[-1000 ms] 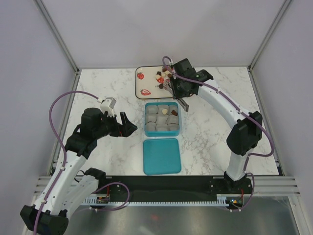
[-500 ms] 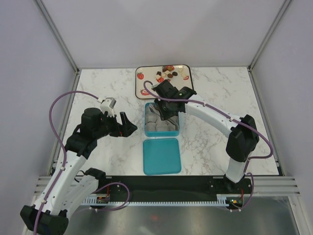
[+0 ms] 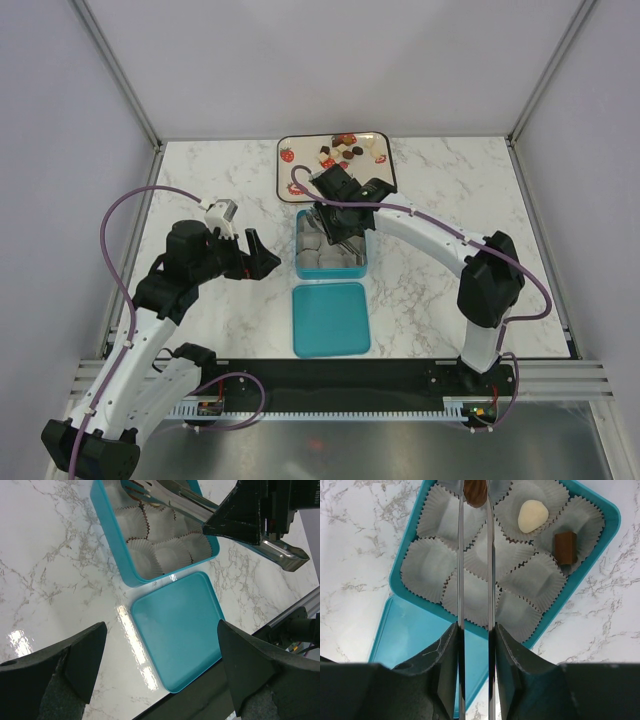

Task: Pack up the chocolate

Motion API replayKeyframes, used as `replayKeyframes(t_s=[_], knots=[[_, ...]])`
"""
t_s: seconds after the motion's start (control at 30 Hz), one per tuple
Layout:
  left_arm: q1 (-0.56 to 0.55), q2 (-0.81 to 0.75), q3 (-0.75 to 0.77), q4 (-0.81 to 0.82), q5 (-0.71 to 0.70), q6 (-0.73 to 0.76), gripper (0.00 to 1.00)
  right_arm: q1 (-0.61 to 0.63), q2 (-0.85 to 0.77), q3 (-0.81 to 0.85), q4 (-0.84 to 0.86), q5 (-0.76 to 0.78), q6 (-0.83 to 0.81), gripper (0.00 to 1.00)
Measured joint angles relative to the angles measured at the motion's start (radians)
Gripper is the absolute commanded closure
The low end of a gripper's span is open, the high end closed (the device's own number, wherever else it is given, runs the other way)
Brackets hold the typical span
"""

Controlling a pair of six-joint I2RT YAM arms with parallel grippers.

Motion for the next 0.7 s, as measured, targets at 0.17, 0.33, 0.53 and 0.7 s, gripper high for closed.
replayKeyframes(t_s=[0.17, 0.33, 0.53, 0.7], knots=[[0.0, 0.0, 0.0, 0.0, 0.0, 0.0, 0.01, 0.0, 0.02, 0.0, 0.008, 0.017, 0.0, 0.58], [0.0, 0.0, 0.0, 0.0, 0.0, 0.0, 0.0, 0.0, 0.021, 0.0, 0.016, 0.034, 0.0, 0.55], [0.0, 0.0, 0.0, 0.0, 0.0, 0.0, 0.01, 0.0, 0.021, 0.0, 0.019, 0.039, 0.0, 0.52], [0.0, 0.0, 0.0, 0.0, 0.0, 0.0, 0.0, 0.0, 0.021, 0.001, 0.019, 0.039, 0.0, 0.52]])
